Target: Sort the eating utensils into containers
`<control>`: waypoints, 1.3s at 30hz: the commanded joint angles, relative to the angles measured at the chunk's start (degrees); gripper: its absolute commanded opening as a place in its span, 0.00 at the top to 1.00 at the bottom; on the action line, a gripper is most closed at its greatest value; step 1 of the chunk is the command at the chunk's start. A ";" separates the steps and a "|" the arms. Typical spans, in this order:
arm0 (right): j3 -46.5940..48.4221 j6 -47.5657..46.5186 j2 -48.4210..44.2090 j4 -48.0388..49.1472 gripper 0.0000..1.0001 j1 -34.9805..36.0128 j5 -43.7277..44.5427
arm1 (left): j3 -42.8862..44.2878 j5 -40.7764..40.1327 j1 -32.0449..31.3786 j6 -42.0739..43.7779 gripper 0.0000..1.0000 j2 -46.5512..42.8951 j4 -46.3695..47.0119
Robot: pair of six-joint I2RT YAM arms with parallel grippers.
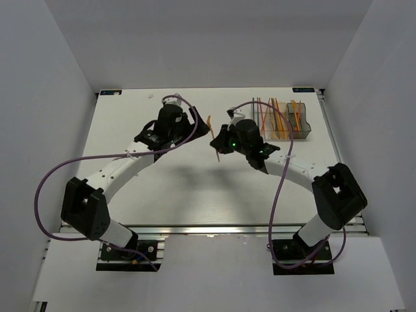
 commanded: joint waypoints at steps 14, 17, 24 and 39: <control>29.74 -34.48 14.34 -26.65 1.00 -39.11 15.91 | -17.13 -15.06 0.07 19.42 0.02 -27.19 -15.02; 34.23 -37.65 19.35 -27.17 1.00 -42.01 17.23 | -22.17 -11.97 0.07 18.98 0.02 -30.54 -12.12; 33.36 -39.06 22.62 -23.31 1.00 -44.12 14.60 | -21.91 -9.16 0.07 21.09 0.02 -33.35 -11.50; 33.52 -38.27 26.39 -16.89 1.00 -44.47 14.60 | -22.53 -5.64 0.07 21.53 0.02 -35.99 -11.06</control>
